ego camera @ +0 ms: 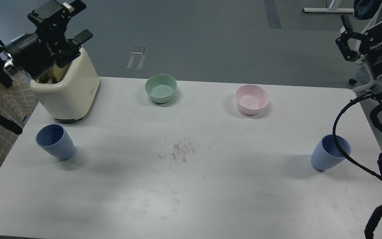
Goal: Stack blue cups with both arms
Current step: 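Move the left gripper down toward the blue cup nearest it, then grasp the blue cup nearest the left gripper and lift it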
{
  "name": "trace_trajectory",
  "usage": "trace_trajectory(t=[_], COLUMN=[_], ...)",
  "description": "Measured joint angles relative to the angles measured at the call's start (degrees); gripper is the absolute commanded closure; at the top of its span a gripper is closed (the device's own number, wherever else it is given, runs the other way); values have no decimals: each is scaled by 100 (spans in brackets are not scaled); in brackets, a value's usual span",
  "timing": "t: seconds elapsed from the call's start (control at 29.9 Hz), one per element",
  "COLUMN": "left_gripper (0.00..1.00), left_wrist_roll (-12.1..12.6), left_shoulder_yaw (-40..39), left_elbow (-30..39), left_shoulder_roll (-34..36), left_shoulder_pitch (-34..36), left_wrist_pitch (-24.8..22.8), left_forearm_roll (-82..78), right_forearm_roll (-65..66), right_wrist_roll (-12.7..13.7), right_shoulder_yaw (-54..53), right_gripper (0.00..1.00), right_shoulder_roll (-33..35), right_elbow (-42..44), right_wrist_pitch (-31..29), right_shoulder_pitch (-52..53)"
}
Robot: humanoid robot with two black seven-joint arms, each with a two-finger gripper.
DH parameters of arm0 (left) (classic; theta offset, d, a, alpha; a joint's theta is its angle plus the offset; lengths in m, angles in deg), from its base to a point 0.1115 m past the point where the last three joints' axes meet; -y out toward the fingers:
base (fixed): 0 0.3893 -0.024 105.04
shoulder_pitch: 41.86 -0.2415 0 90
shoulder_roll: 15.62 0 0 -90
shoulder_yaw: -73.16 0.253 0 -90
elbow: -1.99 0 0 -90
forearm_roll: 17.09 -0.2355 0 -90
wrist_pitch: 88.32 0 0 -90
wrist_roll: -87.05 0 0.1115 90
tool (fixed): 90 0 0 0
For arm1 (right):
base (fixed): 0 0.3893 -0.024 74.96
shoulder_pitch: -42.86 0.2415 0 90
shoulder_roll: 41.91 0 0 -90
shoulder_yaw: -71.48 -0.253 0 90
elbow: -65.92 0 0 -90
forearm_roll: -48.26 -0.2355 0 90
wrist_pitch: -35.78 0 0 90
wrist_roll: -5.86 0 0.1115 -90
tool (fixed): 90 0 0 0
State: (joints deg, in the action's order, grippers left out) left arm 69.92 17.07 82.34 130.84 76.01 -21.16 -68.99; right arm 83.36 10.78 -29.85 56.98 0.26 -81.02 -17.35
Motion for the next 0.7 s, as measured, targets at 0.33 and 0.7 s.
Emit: trace_trajectory(t=[0.33, 0.7], left_gripper=[10, 16], left_wrist_roll=[-229, -278], left_shoulder_yaw=[152, 1270], left_elbow=[804, -187], left_shoulder_roll=[1552, 1467], left_shoulder_pitch=[-738, -827], left_wrist_pitch=[25, 983], left_forearm_roll=[-2647, -5112], right_forearm_roll=[-210, -215], right_wrist_roll=[9, 9], right_shoulder_yaw=[-52, -139], right_gripper=[0, 0], right_shoulder_roll=[0, 0], right_elbow=[-250, -262], right_wrist_pitch=[-120, -120], right_shoulder_pitch=[-363, -395])
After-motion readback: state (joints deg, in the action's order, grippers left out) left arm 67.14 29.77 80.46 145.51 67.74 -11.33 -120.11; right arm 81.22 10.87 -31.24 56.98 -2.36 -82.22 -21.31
